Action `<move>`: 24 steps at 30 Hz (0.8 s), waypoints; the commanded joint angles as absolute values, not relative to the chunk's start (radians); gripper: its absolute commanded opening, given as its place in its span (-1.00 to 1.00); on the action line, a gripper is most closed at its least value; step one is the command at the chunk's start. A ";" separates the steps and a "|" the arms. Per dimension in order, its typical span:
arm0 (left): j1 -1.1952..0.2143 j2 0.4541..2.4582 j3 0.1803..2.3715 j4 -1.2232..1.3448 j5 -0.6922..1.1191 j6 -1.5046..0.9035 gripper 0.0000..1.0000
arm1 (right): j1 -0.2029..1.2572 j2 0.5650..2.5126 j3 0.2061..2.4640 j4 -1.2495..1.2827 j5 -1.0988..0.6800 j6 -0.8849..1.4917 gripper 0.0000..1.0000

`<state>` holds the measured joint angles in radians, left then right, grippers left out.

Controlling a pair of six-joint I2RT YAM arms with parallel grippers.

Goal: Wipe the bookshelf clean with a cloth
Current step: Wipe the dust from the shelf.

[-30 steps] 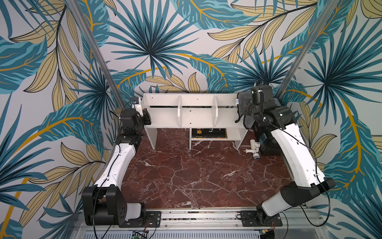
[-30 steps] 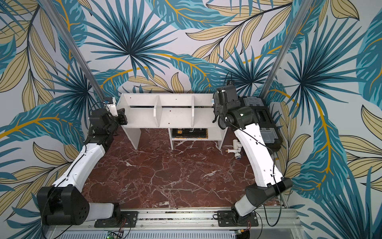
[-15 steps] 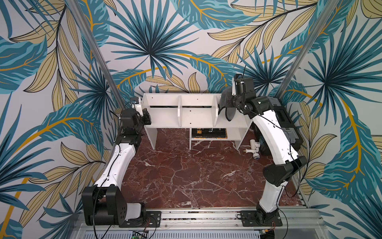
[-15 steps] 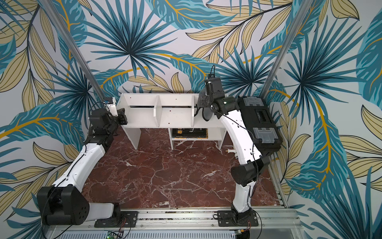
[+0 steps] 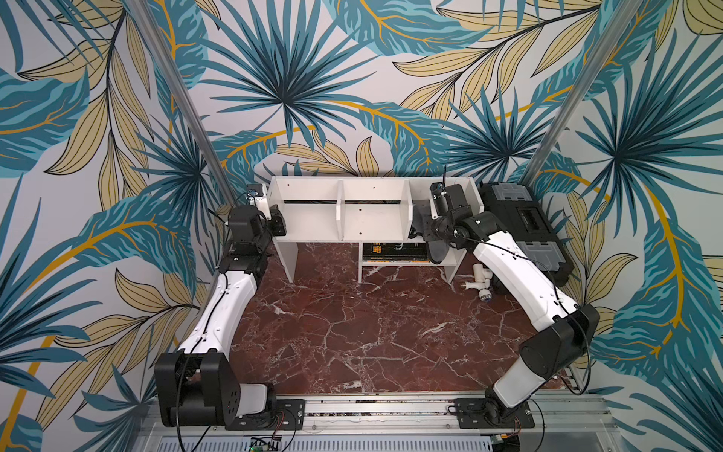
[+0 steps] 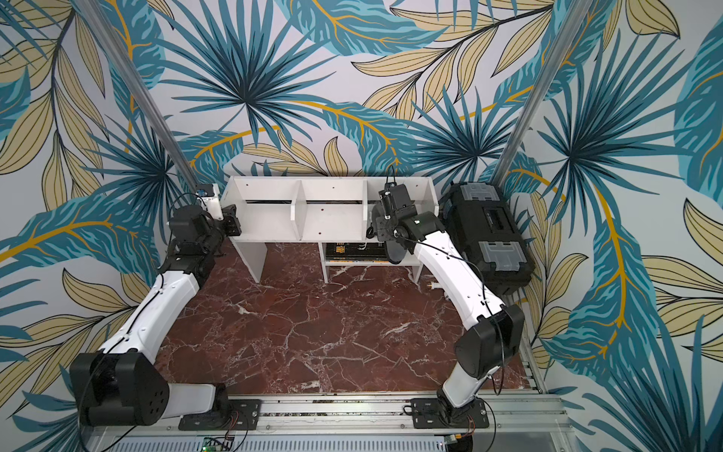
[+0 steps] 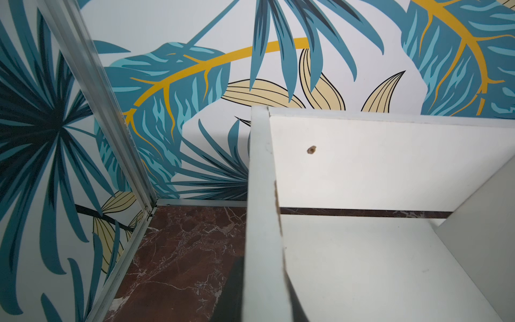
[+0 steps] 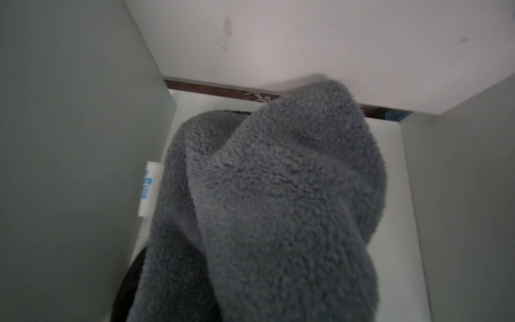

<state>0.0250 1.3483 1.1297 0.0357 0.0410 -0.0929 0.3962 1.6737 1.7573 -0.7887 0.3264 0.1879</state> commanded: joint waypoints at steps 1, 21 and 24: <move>0.023 1.349 1.089 -0.046 0.133 -0.227 -1.00 | 0.354 1.664 1.798 -0.863 0.456 0.210 -1.00; 0.023 1.348 1.090 -0.048 0.130 -0.221 -1.00 | 0.421 1.819 2.131 -0.820 0.293 0.190 -1.00; 0.023 1.347 1.090 -0.050 0.126 -0.218 -1.00 | 0.420 1.822 2.180 -0.824 0.409 0.174 -1.00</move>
<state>0.0250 1.3483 1.1297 0.0353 0.0406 -0.0921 0.4248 1.8305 2.1330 -0.8658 0.3122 0.1917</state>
